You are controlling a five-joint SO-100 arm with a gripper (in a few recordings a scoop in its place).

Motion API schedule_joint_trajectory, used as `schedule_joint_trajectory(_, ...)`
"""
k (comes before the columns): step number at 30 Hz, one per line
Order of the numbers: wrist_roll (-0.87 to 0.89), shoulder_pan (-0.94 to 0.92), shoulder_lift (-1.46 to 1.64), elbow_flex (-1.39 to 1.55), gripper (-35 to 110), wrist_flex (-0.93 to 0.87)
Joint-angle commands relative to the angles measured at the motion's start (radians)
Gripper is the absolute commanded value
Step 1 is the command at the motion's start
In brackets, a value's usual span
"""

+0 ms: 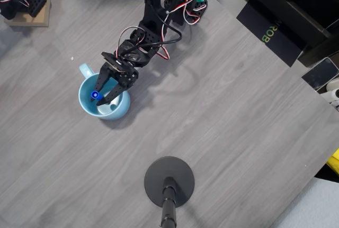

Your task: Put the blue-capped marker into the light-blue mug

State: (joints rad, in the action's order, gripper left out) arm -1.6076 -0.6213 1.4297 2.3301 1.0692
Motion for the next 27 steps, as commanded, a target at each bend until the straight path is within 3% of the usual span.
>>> schedule_joint_trajectory(1, -0.002, 0.002, -0.005, 0.002, 6, -0.005)
schedule_joint_trajectory(7, 0.002, 0.002, -0.008, 0.006, 18, -0.005)
schedule_joint_trajectory(20, 0.038, 0.008, 0.044, 0.015, 20, -0.02)
schedule_joint_trajectory(22, 0.089, 0.018, 0.176, 0.037, 20, -0.158)
schedule_joint_trajectory(27, 0.261, 0.063, 0.571, -0.04, 20, -0.729)
